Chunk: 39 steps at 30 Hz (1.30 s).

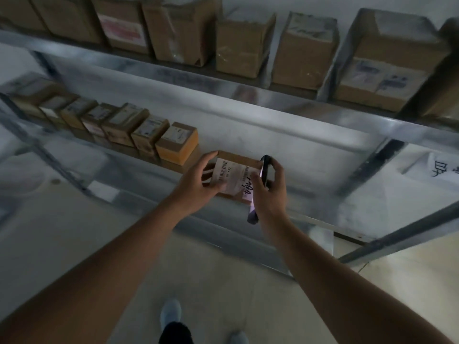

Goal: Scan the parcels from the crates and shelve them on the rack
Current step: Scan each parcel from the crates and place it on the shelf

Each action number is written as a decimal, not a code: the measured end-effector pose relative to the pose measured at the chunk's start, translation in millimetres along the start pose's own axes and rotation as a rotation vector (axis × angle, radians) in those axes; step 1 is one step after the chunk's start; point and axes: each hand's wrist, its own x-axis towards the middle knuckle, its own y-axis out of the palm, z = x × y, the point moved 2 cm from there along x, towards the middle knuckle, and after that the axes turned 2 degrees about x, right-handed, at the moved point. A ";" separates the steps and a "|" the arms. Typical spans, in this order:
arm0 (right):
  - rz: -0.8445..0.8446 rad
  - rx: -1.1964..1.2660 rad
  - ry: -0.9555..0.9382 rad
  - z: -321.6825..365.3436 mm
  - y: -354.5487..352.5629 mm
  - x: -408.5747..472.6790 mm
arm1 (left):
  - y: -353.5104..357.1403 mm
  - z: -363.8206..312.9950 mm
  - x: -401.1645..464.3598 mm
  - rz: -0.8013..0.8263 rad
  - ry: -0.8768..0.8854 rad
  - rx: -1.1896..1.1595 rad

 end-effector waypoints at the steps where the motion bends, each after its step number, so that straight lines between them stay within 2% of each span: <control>1: -0.005 -0.010 0.007 -2.3 7.1 7.2 | -3.0 5.6 8.4 0.015 0.002 0.015; 10: -0.158 -0.101 0.106 -45.3 110.5 77.9 | -56.3 82.8 111.0 0.187 0.016 0.084; 16: -0.241 -0.141 0.117 -63.8 147.0 107.0 | -68.9 114.5 154.7 0.242 0.058 0.154; 27: -0.262 -0.194 0.113 -93.3 153.7 144.6 | -49.4 132.6 194.2 0.207 0.192 0.449; 39: -0.235 -0.304 0.063 -89.9 151.1 160.3 | -45.8 125.8 206.1 0.254 0.214 0.550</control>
